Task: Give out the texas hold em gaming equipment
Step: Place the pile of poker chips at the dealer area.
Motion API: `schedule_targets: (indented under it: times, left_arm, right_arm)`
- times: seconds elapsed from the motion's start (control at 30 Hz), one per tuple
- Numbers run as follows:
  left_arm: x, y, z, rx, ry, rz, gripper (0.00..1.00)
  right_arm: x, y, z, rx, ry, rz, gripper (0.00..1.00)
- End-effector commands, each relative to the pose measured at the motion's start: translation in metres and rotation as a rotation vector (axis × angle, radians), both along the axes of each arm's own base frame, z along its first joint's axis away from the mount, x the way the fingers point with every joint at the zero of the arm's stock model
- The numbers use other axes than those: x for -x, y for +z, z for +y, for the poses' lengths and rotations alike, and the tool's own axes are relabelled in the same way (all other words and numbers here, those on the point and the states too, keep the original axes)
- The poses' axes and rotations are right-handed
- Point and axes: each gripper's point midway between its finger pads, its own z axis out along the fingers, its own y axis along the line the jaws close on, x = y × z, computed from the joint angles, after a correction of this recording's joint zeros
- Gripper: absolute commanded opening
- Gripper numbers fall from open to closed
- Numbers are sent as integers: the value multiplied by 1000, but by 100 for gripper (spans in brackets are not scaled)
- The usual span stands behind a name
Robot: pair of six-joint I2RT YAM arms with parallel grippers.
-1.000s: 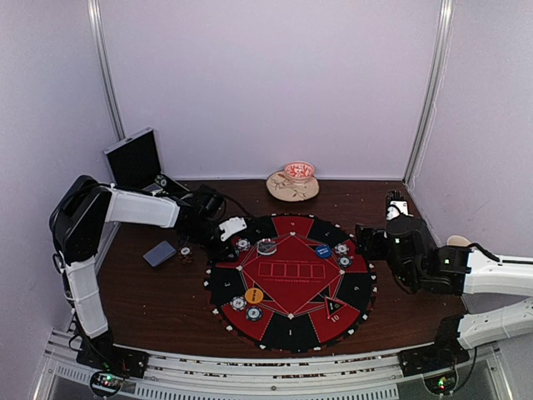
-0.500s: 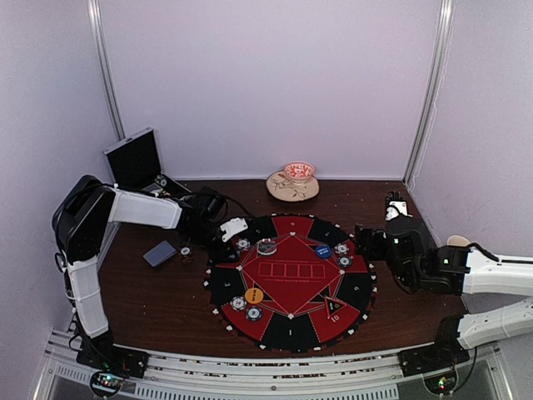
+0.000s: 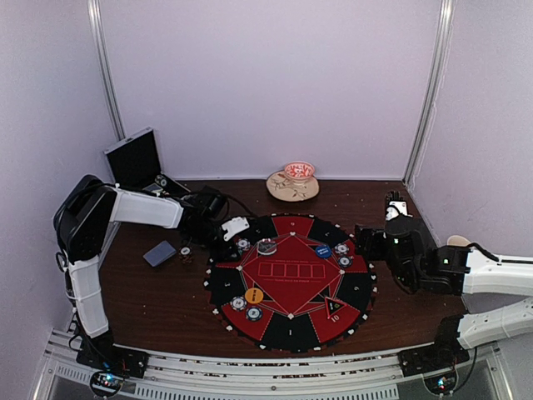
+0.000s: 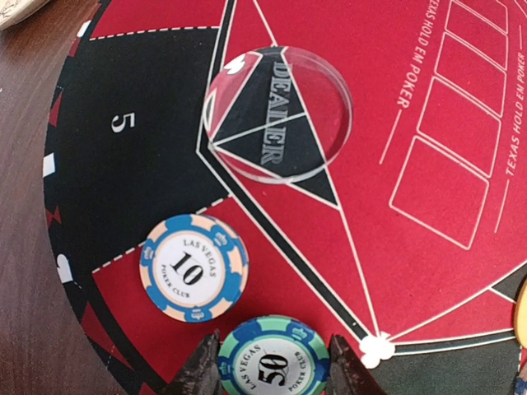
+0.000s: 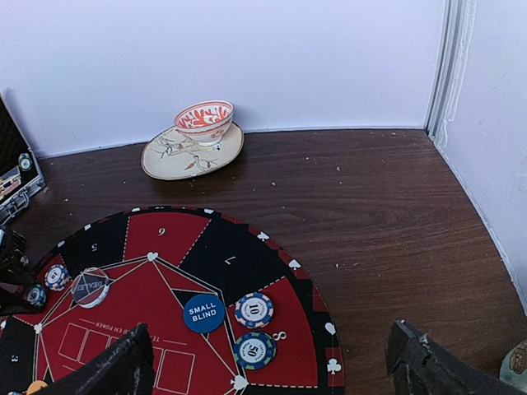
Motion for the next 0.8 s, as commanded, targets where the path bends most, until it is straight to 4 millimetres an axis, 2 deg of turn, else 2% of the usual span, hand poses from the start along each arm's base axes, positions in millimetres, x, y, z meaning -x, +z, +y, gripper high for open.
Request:
schedule_targets:
  times: [0.0,0.17,0.57,0.77]
  left_arm:
    - [-5,6,-13,38,-12,-10,28]
    - [-4,6,-13,39,-15,-2,31]
    - [-6,4,-10,20,-6,-11,48]
    - [-5,5,-9,17,-8,-7,51]
  right_arm:
    - [-1,7,2,-4,-2,-13,99]
    - [-2,7,2,-3,-1,-13,99]
    - [-1,8,2,-3,-2,-14,99]
    - [-1,8,2,-5,-1,-15,99]
